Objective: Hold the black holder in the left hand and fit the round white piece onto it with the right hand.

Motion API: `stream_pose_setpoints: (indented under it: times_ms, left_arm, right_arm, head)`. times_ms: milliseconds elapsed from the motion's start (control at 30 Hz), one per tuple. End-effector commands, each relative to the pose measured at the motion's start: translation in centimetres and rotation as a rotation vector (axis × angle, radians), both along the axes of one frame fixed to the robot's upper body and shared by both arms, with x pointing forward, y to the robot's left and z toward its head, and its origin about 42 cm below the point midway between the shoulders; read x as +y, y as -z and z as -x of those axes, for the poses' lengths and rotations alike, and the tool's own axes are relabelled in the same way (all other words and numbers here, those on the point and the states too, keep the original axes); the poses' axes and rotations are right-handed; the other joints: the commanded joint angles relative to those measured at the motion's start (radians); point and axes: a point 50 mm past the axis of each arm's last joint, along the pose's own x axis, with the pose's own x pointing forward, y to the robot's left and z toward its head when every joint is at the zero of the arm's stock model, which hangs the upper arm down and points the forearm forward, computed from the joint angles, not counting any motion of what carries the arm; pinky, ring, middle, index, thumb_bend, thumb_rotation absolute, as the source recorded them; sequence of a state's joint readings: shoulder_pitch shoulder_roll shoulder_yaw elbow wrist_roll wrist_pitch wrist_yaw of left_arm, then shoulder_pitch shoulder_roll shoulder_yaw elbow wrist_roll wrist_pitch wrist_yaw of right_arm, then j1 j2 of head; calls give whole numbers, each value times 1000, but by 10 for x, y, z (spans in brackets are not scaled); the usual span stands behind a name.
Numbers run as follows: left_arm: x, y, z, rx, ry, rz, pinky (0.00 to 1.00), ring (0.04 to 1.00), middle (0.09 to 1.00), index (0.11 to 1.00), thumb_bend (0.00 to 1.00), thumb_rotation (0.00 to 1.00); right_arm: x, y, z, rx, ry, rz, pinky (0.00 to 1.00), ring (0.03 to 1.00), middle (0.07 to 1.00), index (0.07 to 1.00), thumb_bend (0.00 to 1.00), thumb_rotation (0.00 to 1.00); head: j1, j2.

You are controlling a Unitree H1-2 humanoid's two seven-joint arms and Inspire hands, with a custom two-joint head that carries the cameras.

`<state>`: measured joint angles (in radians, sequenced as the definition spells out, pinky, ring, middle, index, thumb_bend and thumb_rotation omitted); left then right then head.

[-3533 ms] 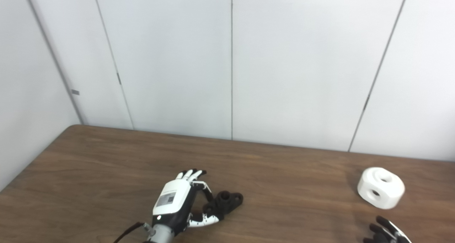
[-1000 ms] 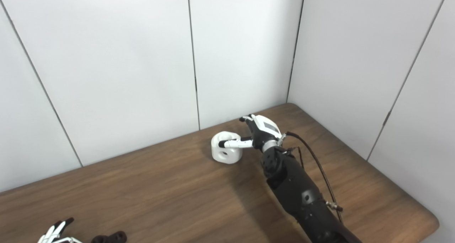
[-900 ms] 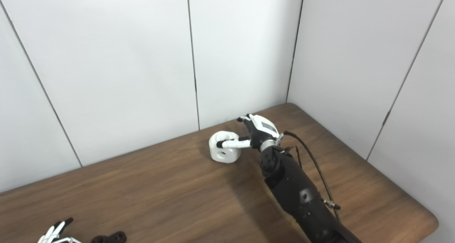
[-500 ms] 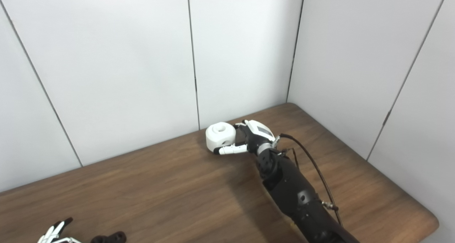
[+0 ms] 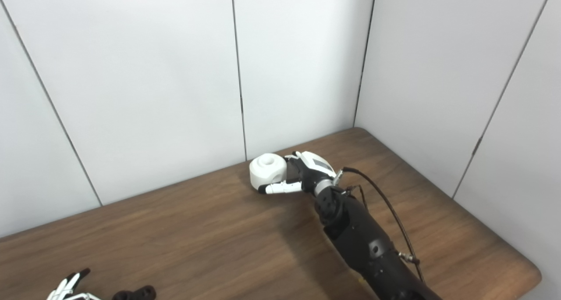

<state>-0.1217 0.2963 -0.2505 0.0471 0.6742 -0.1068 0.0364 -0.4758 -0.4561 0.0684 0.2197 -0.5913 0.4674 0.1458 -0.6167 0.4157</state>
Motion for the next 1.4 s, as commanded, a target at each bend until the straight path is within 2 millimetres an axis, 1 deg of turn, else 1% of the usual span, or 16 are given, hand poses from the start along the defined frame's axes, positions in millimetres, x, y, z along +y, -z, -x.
stream_pose_setpoints:
  times_ms: [0,133,300,433,700,800,867,900,1100,1200,1333,1367]
  left_arm:
    - [12,4,-3,17,-28,-49,1000,1000,965,480,510,43]
    - [11,5,-3,20,-27,-46,1000,1000,966,480,510,43]
    - [11,5,-3,24,-21,-47,1000,1000,965,480,509,44]
    - [10,6,-3,24,-16,-49,1000,1000,964,480,509,44]
    - [9,6,-2,20,-14,-45,1000,999,961,479,510,45]
    - [8,7,-2,19,-16,-43,1000,998,960,479,509,45]
    - [7,7,-2,20,-17,-44,1000,1000,961,479,509,46]
    - [7,7,-2,20,-18,-45,1000,1000,961,479,509,46]
    - [5,8,-2,24,-16,-46,1000,1000,963,479,509,46]
    - [4,9,-1,25,-18,-43,1000,996,962,479,509,46]
    - [3,9,0,33,-24,-38,1000,991,963,479,509,46]
    - [3,10,0,34,-24,-36,1000,991,963,479,510,46]
  right_arm:
    - [-1,-26,-10,-82,9,22,843,1000,1000,884,1000,683]
    - [0,-24,-14,-95,29,18,824,1000,1000,885,1000,665]
    - [4,-19,-21,-110,58,12,847,1000,1000,891,1000,660]
    - [8,-13,-29,-123,101,19,834,980,992,886,1000,661]
    - [21,2,-45,-138,212,31,832,957,983,905,1000,688]
    - [26,5,-49,-149,247,18,854,958,984,917,1000,706]
    - [30,7,-51,-149,260,-1,901,976,992,927,1000,707]
    - [31,7,-52,-148,264,-6,906,980,992,928,1000,710]
    - [41,10,-56,-147,269,-27,862,976,986,929,1000,708]
    - [46,11,-56,-148,262,-30,866,983,988,928,1000,709]
    - [52,11,-57,-149,253,-27,860,985,986,894,1000,678]
    - [53,12,-58,-153,253,-18,864,987,982,855,966,641]
  head:
    - [2,-4]
    - [8,-18]
    - [14,-28]
    - [22,-37]
    - [30,-47]
    - [33,-50]
    - [37,-54]
    - [37,-54]
    - [49,-59]
    - [52,-61]
    - [57,-62]
    - [58,-63]
